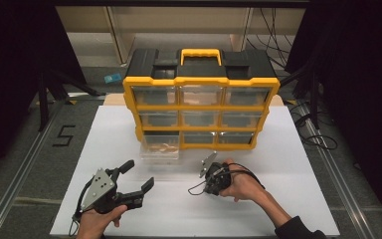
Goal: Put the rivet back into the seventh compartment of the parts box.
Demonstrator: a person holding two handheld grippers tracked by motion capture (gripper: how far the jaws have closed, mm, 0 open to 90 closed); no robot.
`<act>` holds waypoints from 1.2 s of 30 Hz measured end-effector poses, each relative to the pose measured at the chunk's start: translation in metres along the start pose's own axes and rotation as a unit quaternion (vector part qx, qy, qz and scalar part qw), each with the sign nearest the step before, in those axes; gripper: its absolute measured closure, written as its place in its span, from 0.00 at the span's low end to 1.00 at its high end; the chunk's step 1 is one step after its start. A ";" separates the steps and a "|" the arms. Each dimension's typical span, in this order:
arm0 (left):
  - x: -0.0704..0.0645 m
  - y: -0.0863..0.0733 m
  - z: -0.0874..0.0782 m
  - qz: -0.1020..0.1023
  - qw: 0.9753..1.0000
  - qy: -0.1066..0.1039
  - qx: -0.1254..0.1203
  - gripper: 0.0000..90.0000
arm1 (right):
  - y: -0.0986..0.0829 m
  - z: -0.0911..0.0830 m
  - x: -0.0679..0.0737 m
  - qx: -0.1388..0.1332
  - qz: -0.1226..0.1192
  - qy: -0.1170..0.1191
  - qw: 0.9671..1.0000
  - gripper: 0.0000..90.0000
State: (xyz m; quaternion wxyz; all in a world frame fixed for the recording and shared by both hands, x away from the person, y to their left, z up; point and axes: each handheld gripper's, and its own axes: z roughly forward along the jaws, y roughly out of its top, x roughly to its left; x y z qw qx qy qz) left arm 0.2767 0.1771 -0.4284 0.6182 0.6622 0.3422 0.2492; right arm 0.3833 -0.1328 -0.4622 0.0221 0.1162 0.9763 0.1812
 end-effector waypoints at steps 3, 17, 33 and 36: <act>0.000 0.000 0.000 0.001 1.000 -0.001 0.000 0.19 | 0.000 0.000 0.001 0.002 0.008 0.006 1.000 0.91; 0.000 0.000 0.000 -0.002 1.000 -0.003 -0.004 0.19 | 0.005 -0.014 0.002 -0.023 0.005 -0.034 0.999 0.91; 0.000 0.000 0.000 -0.001 1.000 0.000 0.000 0.19 | 0.010 -0.048 -0.003 -0.123 0.016 -0.104 0.987 0.91; 0.000 0.000 0.000 0.000 1.000 -0.001 0.001 0.19 | 0.011 -0.052 -0.003 -0.131 0.019 -0.111 0.985 0.91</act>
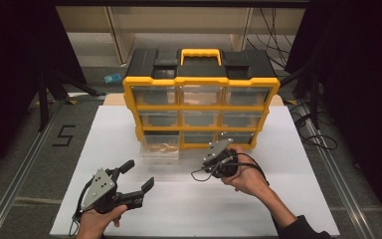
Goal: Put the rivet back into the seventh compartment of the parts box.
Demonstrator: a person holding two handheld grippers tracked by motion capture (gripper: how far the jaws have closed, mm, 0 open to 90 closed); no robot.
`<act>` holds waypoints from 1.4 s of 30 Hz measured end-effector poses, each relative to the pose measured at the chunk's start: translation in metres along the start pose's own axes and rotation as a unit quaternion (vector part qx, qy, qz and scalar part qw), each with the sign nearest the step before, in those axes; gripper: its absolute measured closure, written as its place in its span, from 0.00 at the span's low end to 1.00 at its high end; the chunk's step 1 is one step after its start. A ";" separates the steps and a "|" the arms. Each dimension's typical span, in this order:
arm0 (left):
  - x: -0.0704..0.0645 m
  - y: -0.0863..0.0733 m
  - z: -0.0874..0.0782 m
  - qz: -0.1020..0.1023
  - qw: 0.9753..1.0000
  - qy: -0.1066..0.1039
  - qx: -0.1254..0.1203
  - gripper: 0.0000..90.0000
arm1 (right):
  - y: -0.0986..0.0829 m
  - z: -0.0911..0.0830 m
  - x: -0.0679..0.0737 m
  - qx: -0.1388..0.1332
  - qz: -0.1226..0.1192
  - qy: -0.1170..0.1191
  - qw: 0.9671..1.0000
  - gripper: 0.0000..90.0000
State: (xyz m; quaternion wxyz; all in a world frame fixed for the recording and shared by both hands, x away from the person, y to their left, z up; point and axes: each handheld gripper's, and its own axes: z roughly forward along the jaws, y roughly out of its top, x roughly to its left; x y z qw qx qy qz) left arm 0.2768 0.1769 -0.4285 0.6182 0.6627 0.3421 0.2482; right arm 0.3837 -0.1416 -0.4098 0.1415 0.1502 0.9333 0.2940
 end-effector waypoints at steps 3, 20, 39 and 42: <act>0.000 0.000 0.000 0.001 1.000 0.001 0.000 0.19 | 0.002 -0.003 0.000 -0.011 0.000 -0.008 1.000 0.91; 0.000 0.000 0.000 0.001 1.000 0.001 0.001 0.19 | 0.012 -0.005 -0.002 -0.036 0.005 -0.018 0.999 0.91; 0.001 -0.001 0.000 0.000 1.000 0.004 0.001 0.19 | 0.042 -0.007 -0.012 -0.071 -0.005 -0.032 0.997 0.91; 0.001 -0.001 0.000 0.000 1.000 0.004 0.003 0.19 | 0.046 -0.008 -0.013 -0.074 -0.006 -0.034 0.997 0.91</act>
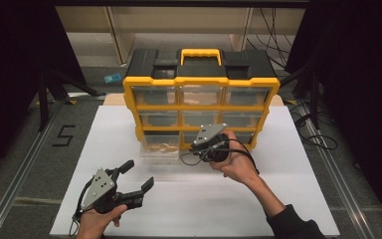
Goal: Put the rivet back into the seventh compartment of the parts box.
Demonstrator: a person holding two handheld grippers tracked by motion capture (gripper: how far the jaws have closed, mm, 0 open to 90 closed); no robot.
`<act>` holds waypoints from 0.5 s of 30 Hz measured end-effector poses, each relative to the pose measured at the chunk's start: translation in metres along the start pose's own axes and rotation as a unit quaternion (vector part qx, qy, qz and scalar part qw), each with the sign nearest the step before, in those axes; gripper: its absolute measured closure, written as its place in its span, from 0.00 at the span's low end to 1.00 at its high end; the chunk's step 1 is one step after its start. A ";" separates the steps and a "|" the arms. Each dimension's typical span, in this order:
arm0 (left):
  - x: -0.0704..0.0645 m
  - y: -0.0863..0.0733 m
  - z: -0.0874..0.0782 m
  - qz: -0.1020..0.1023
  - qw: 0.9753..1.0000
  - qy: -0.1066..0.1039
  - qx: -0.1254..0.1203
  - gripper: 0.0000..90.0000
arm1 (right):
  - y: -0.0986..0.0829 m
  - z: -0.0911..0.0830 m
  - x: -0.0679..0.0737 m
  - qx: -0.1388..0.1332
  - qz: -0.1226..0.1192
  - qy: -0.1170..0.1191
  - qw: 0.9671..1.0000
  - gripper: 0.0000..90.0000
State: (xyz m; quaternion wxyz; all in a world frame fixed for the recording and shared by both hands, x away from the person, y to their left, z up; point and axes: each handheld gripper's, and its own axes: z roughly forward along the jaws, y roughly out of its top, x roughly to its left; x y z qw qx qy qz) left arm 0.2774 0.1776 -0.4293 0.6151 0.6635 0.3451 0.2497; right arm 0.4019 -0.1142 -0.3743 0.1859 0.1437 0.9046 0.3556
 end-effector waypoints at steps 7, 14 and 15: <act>0.000 0.000 0.000 0.000 1.000 0.001 -0.001 0.19 | 0.010 0.001 -0.003 -0.012 0.003 0.003 1.000 0.91; 0.000 0.000 0.000 -0.002 1.000 0.000 -0.002 0.19 | 0.020 0.006 -0.004 -0.019 0.002 0.002 1.000 0.91; -0.001 0.000 0.000 -0.010 1.000 -0.002 0.001 0.19 | 0.021 0.006 -0.005 -0.017 0.000 0.007 1.000 0.91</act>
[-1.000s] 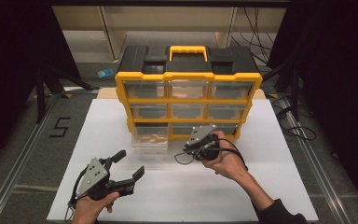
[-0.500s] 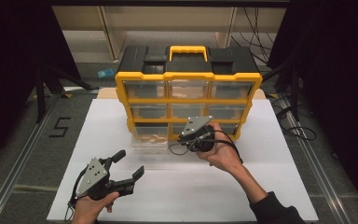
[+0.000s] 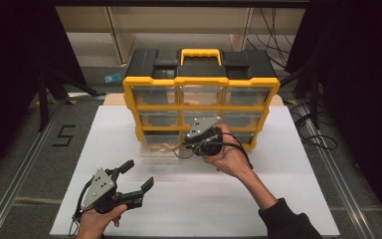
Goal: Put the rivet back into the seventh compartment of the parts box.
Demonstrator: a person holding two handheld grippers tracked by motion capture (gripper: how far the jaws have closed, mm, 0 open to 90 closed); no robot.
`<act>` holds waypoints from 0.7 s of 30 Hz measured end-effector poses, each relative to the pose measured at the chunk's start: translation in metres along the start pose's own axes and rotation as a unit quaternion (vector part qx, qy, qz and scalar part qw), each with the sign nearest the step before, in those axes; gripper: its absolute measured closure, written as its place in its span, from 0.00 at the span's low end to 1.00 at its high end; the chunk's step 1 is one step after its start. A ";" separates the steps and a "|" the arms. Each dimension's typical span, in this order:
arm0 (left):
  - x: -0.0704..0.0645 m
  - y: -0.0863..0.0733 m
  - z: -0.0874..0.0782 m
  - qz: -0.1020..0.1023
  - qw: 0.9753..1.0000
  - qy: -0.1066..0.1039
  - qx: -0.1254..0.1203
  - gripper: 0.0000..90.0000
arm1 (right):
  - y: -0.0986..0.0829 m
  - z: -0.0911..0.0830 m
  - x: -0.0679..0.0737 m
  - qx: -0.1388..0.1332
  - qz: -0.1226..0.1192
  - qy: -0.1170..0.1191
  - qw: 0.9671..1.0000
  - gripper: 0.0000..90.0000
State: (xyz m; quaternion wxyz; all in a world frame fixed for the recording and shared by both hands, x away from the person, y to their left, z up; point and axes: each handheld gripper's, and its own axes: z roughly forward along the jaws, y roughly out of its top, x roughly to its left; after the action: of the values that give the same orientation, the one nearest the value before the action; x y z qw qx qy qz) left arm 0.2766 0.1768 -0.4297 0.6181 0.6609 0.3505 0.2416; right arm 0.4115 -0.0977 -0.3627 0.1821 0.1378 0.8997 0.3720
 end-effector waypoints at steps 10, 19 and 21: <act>0.000 0.000 0.000 0.001 1.000 0.004 -0.003 0.19 | 0.015 0.006 0.001 -0.005 -0.005 0.001 1.000 0.91; 0.001 0.001 0.000 0.007 1.000 0.002 -0.003 0.19 | 0.028 0.013 0.001 -0.010 -0.011 -0.004 1.000 0.91; 0.001 0.001 0.000 0.008 1.000 0.003 -0.004 0.18 | 0.030 0.014 0.000 -0.007 -0.012 0.002 1.000 0.91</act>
State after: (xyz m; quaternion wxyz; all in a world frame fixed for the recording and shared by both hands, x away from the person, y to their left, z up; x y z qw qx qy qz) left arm 0.2773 0.1777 -0.4292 0.6178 0.6604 0.3463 0.2495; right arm 0.4207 -0.0690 -0.3503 0.1853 0.1250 0.8992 0.3762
